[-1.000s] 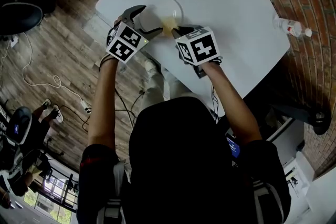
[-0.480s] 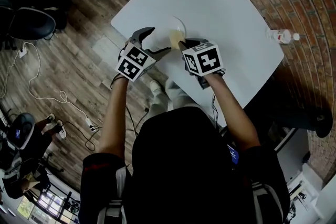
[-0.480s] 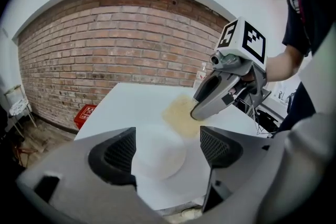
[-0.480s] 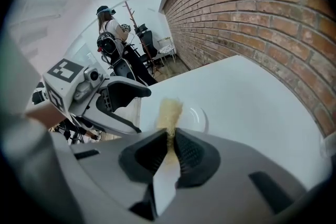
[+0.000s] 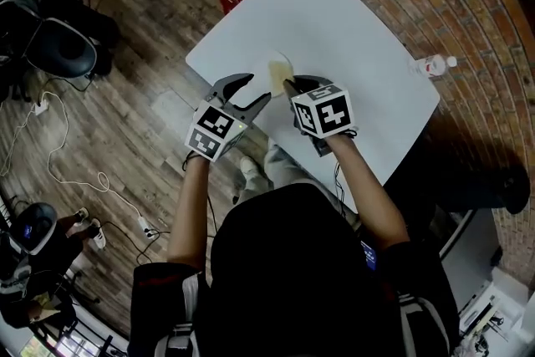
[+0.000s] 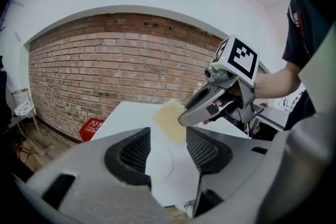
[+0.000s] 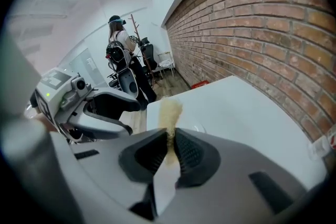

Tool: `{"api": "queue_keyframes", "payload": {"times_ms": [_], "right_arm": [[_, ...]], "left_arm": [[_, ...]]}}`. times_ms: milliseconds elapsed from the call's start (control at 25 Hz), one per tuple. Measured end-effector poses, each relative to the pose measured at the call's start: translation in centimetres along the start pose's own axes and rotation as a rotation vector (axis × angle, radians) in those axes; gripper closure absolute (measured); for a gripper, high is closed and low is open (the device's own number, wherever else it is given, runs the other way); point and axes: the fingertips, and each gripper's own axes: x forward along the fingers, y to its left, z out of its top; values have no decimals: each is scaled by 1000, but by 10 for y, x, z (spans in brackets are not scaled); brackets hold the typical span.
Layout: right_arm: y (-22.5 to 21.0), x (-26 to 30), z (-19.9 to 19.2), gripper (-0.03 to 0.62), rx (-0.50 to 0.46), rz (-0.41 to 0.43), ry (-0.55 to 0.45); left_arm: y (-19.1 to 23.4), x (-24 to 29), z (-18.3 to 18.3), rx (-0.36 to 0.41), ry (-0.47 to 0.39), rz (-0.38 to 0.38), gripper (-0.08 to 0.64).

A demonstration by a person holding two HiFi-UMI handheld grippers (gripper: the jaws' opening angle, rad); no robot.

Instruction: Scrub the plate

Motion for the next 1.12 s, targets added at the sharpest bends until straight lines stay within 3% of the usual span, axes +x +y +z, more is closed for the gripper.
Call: {"api": "queue_keyframes", "payload": {"times_ms": [160,480,640,840,1120], "right_arm": [[12,-12,10,552,-17,-5,-56],[55,-43,40,554,-63,-14,-207],[66,-61,55,552,-80,-42,-295],[84,-83,72,554,-87,-54,-386],[104,-90,97,554,-118,-23,-436]], "left_arm": [[-5,-24,13,43,-31,46,437],[-7,-78,41,97,-93,156,520],[-4,-102,69,83,-178,234,537],[-14,-124,89,83,-262,231,538],[-10,-143,99,73,-262,263,538]]}}
